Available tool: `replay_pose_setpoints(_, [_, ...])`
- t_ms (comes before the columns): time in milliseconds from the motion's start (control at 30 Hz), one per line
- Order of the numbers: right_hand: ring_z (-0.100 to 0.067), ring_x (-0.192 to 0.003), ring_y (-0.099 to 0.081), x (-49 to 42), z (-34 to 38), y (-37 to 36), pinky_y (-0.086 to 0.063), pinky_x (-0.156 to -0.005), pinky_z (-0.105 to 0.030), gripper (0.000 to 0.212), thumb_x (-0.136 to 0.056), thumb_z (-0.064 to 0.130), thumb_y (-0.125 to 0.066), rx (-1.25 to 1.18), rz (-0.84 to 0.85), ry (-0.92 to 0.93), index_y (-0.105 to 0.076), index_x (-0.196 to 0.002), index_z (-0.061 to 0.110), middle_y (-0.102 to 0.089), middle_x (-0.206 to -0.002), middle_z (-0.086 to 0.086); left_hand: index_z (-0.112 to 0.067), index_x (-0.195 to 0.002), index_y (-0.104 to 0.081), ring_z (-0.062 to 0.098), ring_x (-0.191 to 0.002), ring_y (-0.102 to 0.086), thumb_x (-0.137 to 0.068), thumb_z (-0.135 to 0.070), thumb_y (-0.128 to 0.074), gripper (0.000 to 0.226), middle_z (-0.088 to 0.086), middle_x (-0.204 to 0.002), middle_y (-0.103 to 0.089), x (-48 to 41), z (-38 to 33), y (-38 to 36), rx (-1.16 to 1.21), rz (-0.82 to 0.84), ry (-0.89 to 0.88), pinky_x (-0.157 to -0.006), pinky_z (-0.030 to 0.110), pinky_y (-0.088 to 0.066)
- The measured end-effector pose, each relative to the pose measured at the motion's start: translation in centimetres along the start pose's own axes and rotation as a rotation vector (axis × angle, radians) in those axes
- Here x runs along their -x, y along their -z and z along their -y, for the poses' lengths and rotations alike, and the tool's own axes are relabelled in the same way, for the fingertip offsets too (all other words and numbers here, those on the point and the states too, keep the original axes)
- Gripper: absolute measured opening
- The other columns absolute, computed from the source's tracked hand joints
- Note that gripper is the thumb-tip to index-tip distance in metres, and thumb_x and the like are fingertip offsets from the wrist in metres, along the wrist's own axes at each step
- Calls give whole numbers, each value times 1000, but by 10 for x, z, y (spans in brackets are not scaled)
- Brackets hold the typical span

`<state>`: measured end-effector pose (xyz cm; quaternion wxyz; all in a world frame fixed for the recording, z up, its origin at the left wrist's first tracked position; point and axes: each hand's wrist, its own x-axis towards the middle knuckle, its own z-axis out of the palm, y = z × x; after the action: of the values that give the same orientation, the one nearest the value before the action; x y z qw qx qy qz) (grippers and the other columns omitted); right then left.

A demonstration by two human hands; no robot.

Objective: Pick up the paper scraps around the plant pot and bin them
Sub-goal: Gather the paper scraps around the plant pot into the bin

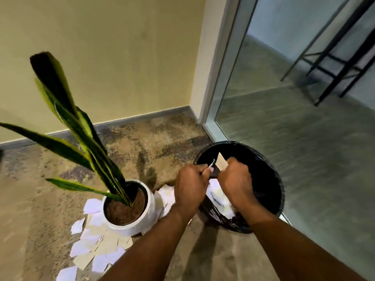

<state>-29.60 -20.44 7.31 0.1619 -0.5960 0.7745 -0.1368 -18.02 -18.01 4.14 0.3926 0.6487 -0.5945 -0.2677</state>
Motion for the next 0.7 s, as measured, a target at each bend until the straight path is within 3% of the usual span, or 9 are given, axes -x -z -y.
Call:
replay_pose_setpoints(100, [-40, -111, -52, -3, -19, -12, -44, -90, -41, 47, -82, 25, -66, -31, -3, -52, -50, -121, 3, -52, -122, -21, -8, -123, -59, 28, -77, -65, -86, -47, -57, 53, 13, -77, -66, -6, -1, -18, -105, 85, 27, -67, 40, -53])
replay_pose_setpoints(167, [-40, -110, -51, 4, -19, -24, -43, -92, -42, 44, -82, 21, -64, -50, -69, 26, -51, -121, 3, -51, -120, -21, -10, -132, -51, 29, -88, -62, -90, -42, -53, 53, 11, -90, -66, 0, 8, -22, -132, 51, 8, -74, 43, -51])
replay_pose_setpoints(300, [-35, -107, -52, 33, 2, -52, -47, -89, -42, 34, -83, 15, -60, -82, -53, 277, -56, -116, 7, -53, -116, -16, -15, -129, -55, 26, -102, -57, -89, -20, -51, 41, 8, -109, -63, 30, 36, 1, -71, -43, 22, -84, 36, -47])
replay_pose_setpoints(433, [-33, -113, -50, 58, 34, -68, -45, -90, -40, 36, -85, 17, -56, 15, 120, 478, -55, -121, 11, -52, -119, -13, -18, -128, -56, 23, -108, -59, -87, -23, -52, 41, 5, -120, -62, 58, 65, 49, -171, -110, 86, -91, 37, -49])
replay_pose_setpoints(600, [-29, -120, -48, 101, 65, -67, -39, -101, -37, 43, -86, 28, -55, 206, 270, 689, -52, -127, 14, -53, -127, -9, -17, -115, -61, 26, -106, -57, -87, -32, -45, 36, 6, -109, -64, 93, 81, 118, -385, -81, 79, -88, 37, -45])
replay_pose_setpoints(700, [-27, -116, -50, 133, 77, -51, -41, -96, -36, 40, -86, 30, -53, 239, 333, 722, -52, -123, 16, -54, -121, -6, -17, -108, -61, 29, -103, -57, -88, -32, -46, 29, 7, -106, -64, 119, 74, 159, -432, -71, 76, -85, 41, -48])
